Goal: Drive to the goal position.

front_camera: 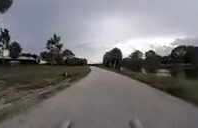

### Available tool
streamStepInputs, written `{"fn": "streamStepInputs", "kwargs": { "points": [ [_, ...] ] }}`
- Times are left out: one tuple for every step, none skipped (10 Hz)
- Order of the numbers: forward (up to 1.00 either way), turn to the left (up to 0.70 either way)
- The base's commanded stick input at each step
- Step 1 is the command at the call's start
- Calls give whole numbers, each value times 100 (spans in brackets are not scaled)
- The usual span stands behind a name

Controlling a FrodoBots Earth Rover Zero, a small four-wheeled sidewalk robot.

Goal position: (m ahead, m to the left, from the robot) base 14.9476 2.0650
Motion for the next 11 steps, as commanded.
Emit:
{"fn": "streamStepInputs", "kwargs": {
  "points": [
    [100, 0],
    [100, 0],
    [100, 0],
    [100, 0],
    [100, 0],
    [100, 0],
    [100, 0],
    [100, 0],
    [100, 0],
    [100, 0],
    [100, 0]
  ]
}}
